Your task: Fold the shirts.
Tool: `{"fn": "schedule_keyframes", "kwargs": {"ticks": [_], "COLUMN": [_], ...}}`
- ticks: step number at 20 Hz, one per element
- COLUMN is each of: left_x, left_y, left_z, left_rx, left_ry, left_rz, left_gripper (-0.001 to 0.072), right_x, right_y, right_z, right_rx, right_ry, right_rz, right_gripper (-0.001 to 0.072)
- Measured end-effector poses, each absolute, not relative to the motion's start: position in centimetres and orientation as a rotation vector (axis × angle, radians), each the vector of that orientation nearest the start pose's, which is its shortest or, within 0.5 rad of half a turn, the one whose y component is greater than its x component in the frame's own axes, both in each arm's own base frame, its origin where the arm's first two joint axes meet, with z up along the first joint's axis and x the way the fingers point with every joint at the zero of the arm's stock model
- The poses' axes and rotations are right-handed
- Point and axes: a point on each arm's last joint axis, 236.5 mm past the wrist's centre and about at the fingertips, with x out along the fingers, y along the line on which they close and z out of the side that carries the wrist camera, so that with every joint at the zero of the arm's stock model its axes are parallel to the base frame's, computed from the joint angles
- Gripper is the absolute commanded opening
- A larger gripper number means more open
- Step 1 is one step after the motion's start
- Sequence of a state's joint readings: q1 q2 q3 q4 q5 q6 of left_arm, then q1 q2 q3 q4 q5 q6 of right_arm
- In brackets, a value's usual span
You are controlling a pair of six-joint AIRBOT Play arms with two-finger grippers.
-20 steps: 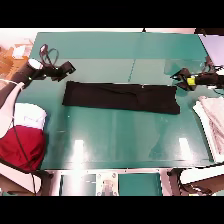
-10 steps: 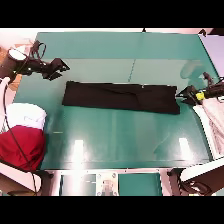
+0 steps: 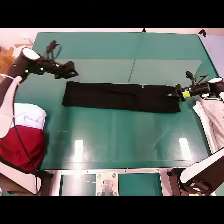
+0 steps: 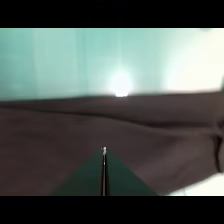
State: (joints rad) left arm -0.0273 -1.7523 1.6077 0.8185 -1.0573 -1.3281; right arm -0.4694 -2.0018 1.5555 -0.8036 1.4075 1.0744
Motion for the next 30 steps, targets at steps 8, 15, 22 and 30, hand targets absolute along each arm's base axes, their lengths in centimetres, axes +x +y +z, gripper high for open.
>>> {"fn": "schedule_keyframes", "kwargs": {"ticks": [8, 15, 22, 30], "left_x": [49.1, 47.3, 48.2, 48.2], "left_y": [-28.6, -41.3, -46.1, -45.7], "left_z": [-0.8, -4.3, -6.6, -3.7], "left_rx": [-0.332, -0.325, -0.414, -0.453], "left_ry": [1.091, 0.99, 0.986, 1.077], "left_rz": [-0.691, -0.762, -0.769, -0.887], "left_gripper": [0.0025, 0.0025, 0.0025, 0.0025], "right_x": [47.6, 45.7, 43.4, 43.4], "right_y": [-3.8, 2.3, 8.2, 10.5], "right_z": [-2.0, 10.3, 16.3, 17.7], "right_rx": [0.652, 0.534, 0.483, 0.499], "right_ry": [1.313, 1.282, 1.249, 1.223], "right_rz": [0.503, 0.586, 0.622, 0.633], "right_gripper": [0.002, 0.002, 0.002, 0.002]}}
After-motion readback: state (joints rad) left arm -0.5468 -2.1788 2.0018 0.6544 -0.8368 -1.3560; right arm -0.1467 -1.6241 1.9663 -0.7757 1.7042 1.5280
